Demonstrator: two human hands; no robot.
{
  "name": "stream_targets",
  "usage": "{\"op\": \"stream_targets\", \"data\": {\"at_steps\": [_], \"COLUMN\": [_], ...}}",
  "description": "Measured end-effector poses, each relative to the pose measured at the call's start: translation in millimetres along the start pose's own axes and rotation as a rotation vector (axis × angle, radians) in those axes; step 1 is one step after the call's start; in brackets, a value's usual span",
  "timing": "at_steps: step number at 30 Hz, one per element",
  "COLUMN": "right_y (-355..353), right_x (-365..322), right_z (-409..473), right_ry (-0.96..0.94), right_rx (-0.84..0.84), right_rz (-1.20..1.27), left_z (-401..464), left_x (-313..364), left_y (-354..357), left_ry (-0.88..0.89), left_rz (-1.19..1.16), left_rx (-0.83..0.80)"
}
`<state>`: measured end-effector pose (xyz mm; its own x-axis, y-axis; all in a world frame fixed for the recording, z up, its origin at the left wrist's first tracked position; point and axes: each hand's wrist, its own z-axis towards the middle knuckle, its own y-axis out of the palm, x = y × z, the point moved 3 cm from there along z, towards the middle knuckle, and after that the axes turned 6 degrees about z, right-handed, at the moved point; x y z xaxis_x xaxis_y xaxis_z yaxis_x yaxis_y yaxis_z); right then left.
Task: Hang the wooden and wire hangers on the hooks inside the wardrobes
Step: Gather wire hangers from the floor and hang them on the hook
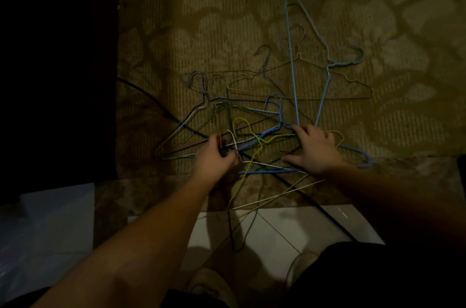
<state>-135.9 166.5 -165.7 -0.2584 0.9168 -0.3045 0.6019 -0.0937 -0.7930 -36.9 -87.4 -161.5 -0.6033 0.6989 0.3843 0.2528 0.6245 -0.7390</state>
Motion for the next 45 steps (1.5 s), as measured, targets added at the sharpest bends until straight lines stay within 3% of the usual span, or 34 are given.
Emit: {"op": "stream_targets", "data": {"at_steps": [3,6,12,20,28,32,35,39,41,45], "right_y": [10,20,16,9,5,0,-6,-18,-21,-15], "right_x": [-10,-16,-17,-24,-9,-10,-8,8,16,18], "right_z": [-5,-7,-5,-1,2,4,6,12,16,32], "right_ry": [-0.031,-0.037,-0.118,-0.075,-0.139,-0.143,-0.148,0.057,0.213,0.456], "right_rx": [-0.065,-0.087,-0.065,0.016,-0.026,0.001,0.058,0.302,0.344,0.111], "right_rz": [-0.097,-0.151,-0.286,-0.316,-0.073,0.045,0.094,0.241,0.333,0.458], "left_z": [5,16,18,7,-5,-6,-2,-3,-3,1], "left_x": [1,-2,2,8,13,22,15,10,6,0], "left_y": [-9,-12,-15,-10,13,23,22,16,18,18], "left_ry": [0.025,-0.07,0.02,-0.217,-0.256,-0.111,-0.142,-0.215,-0.251,-0.325], "left_rz": [0.168,0.243,0.343,-0.222,0.162,0.422,0.354,0.268,0.27,0.306], "left_rx": [0.096,0.0,-0.051,-0.168,-0.145,-0.185,-0.092,-0.014,-0.02,-0.132]}}
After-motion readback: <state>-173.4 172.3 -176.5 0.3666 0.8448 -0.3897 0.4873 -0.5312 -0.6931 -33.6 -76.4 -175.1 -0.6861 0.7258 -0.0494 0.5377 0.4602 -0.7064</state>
